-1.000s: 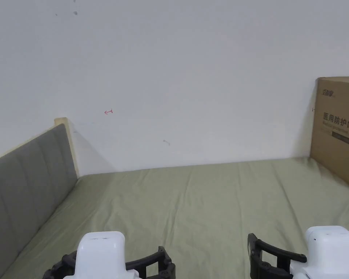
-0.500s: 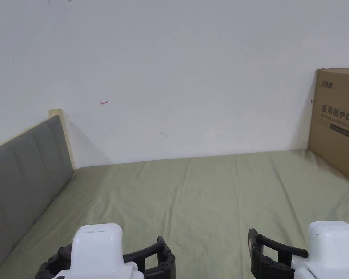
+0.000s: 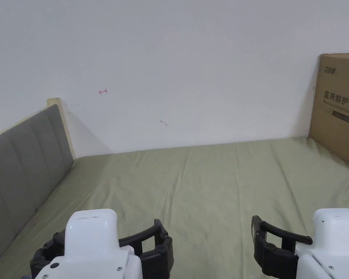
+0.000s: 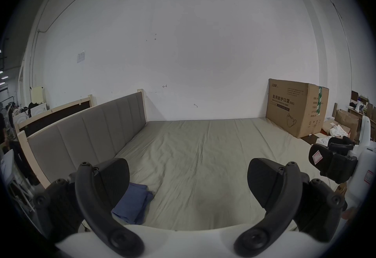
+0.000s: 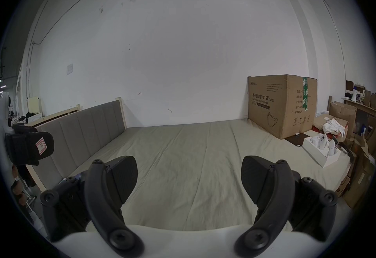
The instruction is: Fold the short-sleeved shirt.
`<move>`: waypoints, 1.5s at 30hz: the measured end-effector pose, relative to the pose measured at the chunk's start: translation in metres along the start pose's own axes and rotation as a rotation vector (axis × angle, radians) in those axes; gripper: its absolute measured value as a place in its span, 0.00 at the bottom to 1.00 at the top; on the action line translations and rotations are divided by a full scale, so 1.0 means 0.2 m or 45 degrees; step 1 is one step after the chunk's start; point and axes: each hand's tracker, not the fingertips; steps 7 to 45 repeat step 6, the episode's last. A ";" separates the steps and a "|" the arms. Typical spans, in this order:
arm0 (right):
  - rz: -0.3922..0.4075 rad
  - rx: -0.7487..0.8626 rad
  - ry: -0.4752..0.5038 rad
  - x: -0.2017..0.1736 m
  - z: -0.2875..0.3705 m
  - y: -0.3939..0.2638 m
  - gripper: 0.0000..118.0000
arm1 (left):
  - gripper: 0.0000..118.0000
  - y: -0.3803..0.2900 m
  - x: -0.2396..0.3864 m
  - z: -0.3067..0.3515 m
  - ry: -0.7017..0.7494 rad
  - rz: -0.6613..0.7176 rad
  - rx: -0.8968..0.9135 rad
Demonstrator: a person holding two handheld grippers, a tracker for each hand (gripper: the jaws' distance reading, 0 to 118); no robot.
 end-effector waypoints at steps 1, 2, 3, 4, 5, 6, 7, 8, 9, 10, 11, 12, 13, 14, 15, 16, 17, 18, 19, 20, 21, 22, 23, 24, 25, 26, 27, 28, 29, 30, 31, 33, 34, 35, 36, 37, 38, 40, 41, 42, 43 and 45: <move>-0.001 -0.002 0.001 0.00 0.00 0.00 0.89 | 0.99 0.00 -0.01 0.00 -0.005 0.015 -0.003; -0.002 -0.003 0.000 0.00 0.00 0.00 0.89 | 0.99 0.00 -0.01 0.00 -0.016 0.027 -0.004; -0.002 -0.005 -0.002 0.01 -0.01 0.00 0.89 | 0.99 0.00 -0.02 0.00 -0.029 0.036 -0.005; -0.002 -0.006 -0.002 0.01 -0.01 0.00 0.89 | 0.99 0.00 -0.02 0.00 -0.030 0.040 -0.010; -0.002 -0.009 -0.002 0.01 -0.01 0.00 0.89 | 0.99 0.00 -0.02 0.00 -0.024 0.038 -0.019; -0.002 -0.010 -0.002 0.01 -0.01 -0.01 0.89 | 0.99 0.00 -0.01 -0.01 -0.015 0.034 -0.030; -0.002 -0.010 -0.002 0.01 -0.01 -0.01 0.89 | 0.99 0.00 -0.01 -0.01 -0.015 0.034 -0.030; -0.002 -0.010 -0.002 0.01 -0.01 -0.01 0.89 | 0.99 0.00 -0.01 -0.01 -0.015 0.034 -0.030; -0.002 -0.010 -0.002 0.01 -0.01 -0.01 0.89 | 0.99 0.00 -0.01 -0.01 -0.015 0.034 -0.030; -0.002 -0.010 -0.002 0.01 -0.01 -0.01 0.89 | 0.99 0.00 -0.01 -0.01 -0.015 0.034 -0.030; -0.002 -0.010 -0.002 0.01 -0.01 -0.01 0.89 | 0.99 0.00 -0.01 -0.01 -0.015 0.034 -0.030; -0.002 -0.010 -0.002 0.01 -0.01 -0.01 0.89 | 0.99 0.00 -0.01 -0.01 -0.015 0.034 -0.030; -0.002 -0.010 -0.002 0.01 -0.01 -0.01 0.89 | 0.99 0.00 -0.01 -0.01 -0.015 0.034 -0.030; -0.002 -0.010 -0.002 0.01 -0.01 -0.01 0.89 | 0.99 0.00 -0.01 -0.01 -0.015 0.034 -0.030; -0.002 -0.010 -0.002 0.01 -0.01 -0.01 0.89 | 0.99 0.00 -0.01 -0.01 -0.015 0.034 -0.030; -0.002 -0.010 -0.002 0.01 -0.01 -0.01 0.89 | 0.99 0.00 -0.01 -0.01 -0.015 0.034 -0.030; -0.002 -0.010 -0.002 0.01 -0.01 -0.01 0.89 | 0.99 0.00 -0.01 -0.01 -0.015 0.034 -0.030; -0.002 -0.010 -0.002 0.01 -0.01 -0.01 0.89 | 0.99 0.00 -0.01 -0.01 -0.015 0.034 -0.030; -0.002 -0.010 -0.002 0.01 -0.01 -0.01 0.89 | 0.99 0.00 -0.01 -0.01 -0.015 0.034 -0.030; -0.002 -0.010 -0.002 0.01 -0.01 -0.01 0.89 | 0.99 0.00 -0.01 -0.01 -0.015 0.034 -0.030; -0.002 -0.010 -0.002 0.01 -0.01 -0.01 0.89 | 0.99 0.00 -0.01 -0.01 -0.015 0.034 -0.030; -0.002 -0.010 -0.002 0.01 -0.01 -0.01 0.89 | 0.99 0.00 -0.01 -0.01 -0.015 0.034 -0.030; -0.002 -0.010 -0.002 0.01 -0.01 -0.01 0.89 | 0.99 0.00 -0.01 -0.01 -0.015 0.034 -0.030; -0.002 -0.010 -0.002 0.01 -0.01 -0.01 0.89 | 0.99 0.00 -0.01 -0.01 -0.015 0.034 -0.030; -0.002 -0.010 -0.002 0.01 -0.01 -0.01 0.89 | 0.99 0.00 -0.01 -0.01 -0.015 0.034 -0.030; -0.002 -0.010 -0.002 0.01 -0.01 -0.01 0.89 | 0.99 0.00 -0.01 -0.01 -0.015 0.034 -0.030; -0.002 -0.010 -0.002 0.01 -0.01 -0.01 0.89 | 0.99 0.00 -0.01 -0.01 -0.015 0.034 -0.030; -0.002 -0.010 -0.002 0.01 -0.01 -0.01 0.89 | 0.99 0.00 -0.01 -0.01 -0.015 0.034 -0.030; -0.002 -0.010 -0.002 0.01 -0.01 -0.01 0.89 | 0.99 0.00 -0.01 -0.01 -0.015 0.034 -0.030; -0.002 -0.010 -0.002 0.01 -0.01 -0.01 0.89 | 0.99 0.00 -0.01 -0.01 -0.015 0.034 -0.030; -0.002 -0.010 -0.002 0.01 -0.01 -0.01 0.89 | 0.99 0.00 -0.01 -0.01 -0.015 0.034 -0.030; -0.002 -0.010 -0.002 0.01 -0.01 -0.01 0.89 | 0.99 0.00 -0.01 -0.01 -0.015 0.034 -0.030; -0.002 -0.010 -0.002 0.01 -0.01 -0.01 0.89 | 0.99 0.00 -0.01 -0.01 -0.015 0.034 -0.030; -0.002 -0.010 -0.002 0.01 -0.01 -0.01 0.89 | 0.99 0.00 -0.01 -0.01 -0.015 0.034 -0.030; -0.002 -0.010 -0.002 0.01 -0.01 -0.01 0.89 | 0.99 0.00 -0.01 -0.01 -0.015 0.034 -0.030; -0.002 -0.010 -0.002 0.01 -0.01 -0.01 0.89 | 0.99 0.00 -0.01 -0.01 -0.015 0.034 -0.030; -0.002 -0.010 -0.002 0.01 -0.01 -0.01 0.89 | 0.99 0.00 -0.01 -0.01 -0.015 0.034 -0.030; -0.002 -0.010 -0.002 0.01 -0.01 -0.01 0.89 | 0.99 0.00 -0.01 -0.01 -0.015 0.034 -0.030; -0.002 -0.010 -0.002 0.01 -0.01 -0.01 0.89 | 0.99 0.00 -0.01 -0.01 -0.015 0.034 -0.030; -0.002 -0.010 -0.002 0.01 -0.01 -0.01 0.89 | 0.99 0.00 -0.01 -0.01 -0.015 0.034 -0.030; -0.002 -0.010 -0.002 0.01 -0.01 -0.01 0.89 | 0.99 0.00 -0.01 -0.01 -0.015 0.034 -0.030; -0.002 -0.010 -0.002 0.01 -0.01 -0.01 0.89 | 0.99 0.00 -0.01 -0.01 -0.015 0.034 -0.030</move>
